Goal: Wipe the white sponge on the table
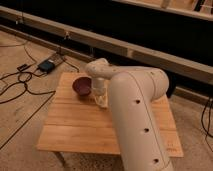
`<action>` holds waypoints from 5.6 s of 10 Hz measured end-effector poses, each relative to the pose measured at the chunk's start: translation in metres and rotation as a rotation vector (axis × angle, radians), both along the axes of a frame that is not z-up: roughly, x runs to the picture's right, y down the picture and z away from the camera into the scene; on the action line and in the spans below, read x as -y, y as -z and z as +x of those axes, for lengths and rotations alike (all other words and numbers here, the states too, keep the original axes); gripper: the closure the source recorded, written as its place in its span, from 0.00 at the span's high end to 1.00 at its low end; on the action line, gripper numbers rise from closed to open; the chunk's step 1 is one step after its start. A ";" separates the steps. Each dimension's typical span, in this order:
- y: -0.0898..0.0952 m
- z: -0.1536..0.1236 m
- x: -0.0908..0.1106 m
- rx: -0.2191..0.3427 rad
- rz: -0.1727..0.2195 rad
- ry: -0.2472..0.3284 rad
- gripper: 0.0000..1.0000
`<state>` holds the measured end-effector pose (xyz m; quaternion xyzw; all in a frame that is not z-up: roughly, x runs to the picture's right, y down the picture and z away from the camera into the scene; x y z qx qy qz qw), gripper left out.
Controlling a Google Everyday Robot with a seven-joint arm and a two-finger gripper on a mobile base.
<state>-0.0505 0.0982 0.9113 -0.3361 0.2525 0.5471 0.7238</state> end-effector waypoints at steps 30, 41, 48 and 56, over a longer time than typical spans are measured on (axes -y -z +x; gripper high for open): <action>-0.021 0.058 -0.018 -0.187 -0.057 -0.082 0.00; 0.008 -0.055 -0.028 0.054 -0.084 -0.039 0.00; 0.045 -0.055 -0.075 0.080 -0.201 -0.034 0.00; 0.044 0.026 -0.084 -0.106 -0.223 -0.113 0.00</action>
